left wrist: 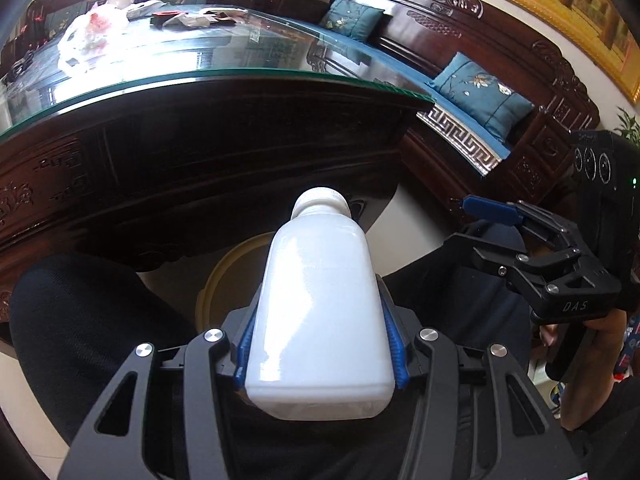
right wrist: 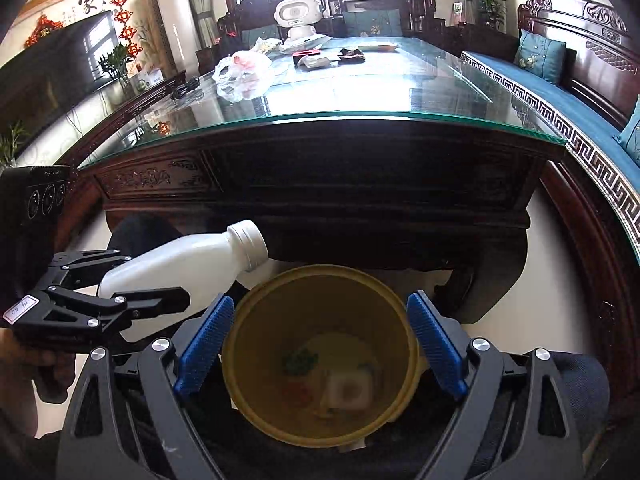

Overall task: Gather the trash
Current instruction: 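Carry the bottle and foam block to the bucket and release the foam with the right tool, then open the left tool over the yellow bucket to drop the white bottle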

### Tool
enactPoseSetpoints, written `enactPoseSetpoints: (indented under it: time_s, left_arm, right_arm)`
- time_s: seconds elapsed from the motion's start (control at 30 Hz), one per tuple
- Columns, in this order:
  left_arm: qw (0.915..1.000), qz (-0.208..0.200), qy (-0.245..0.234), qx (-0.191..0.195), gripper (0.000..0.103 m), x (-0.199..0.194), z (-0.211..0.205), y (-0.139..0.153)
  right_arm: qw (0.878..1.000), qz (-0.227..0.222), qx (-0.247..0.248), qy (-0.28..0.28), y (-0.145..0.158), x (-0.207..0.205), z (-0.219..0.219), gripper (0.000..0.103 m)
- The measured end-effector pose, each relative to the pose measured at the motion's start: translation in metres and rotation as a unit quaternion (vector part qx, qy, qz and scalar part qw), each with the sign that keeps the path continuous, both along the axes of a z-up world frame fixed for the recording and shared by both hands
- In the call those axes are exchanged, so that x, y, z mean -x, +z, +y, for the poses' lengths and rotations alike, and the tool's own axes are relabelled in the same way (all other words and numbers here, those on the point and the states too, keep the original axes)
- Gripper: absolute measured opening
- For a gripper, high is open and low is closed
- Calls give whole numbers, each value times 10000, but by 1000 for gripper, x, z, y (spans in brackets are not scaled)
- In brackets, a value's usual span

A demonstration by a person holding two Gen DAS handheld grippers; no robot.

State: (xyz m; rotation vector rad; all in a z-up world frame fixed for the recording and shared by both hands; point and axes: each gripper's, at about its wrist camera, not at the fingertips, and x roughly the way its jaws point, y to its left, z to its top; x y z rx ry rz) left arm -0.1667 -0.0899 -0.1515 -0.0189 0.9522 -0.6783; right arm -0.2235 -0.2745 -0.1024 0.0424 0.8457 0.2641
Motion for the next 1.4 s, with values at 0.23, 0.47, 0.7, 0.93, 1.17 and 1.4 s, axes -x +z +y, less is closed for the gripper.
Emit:
enactPoseSetpoints:
  time_s: [0.23, 0.47, 0.7, 0.93, 1.17, 1.4]
  left_arm:
    - [9996, -12, -237, -139, 51, 1, -18, -2]
    - [9984, 50, -447, -349, 54, -3, -40, -11]
    - [9980, 128, -533, -319, 58, -5, -49, -16]
    - [9981, 152, -499, -330, 58, -8, -48, -15]
    - [9985, 155, -409, -325, 58, -15, -43, -14]
    - [9990, 147, -292, -289, 59, -27, -38, -10]
  right_arm:
    - [9999, -74, -79, -43, 3, 1, -8, 85]
    - [9998, -73, -129, -97, 2, 4, -17, 85]
    - [9998, 6, -149, -149, -1, 2, -22, 85]
    - [9998, 20, -174, -96, -2, -1, -21, 85]
    - [9998, 59, -174, -69, -3, -5, -18, 85]
    - [9997, 64, -255, -26, -1, -13, -14, 85]
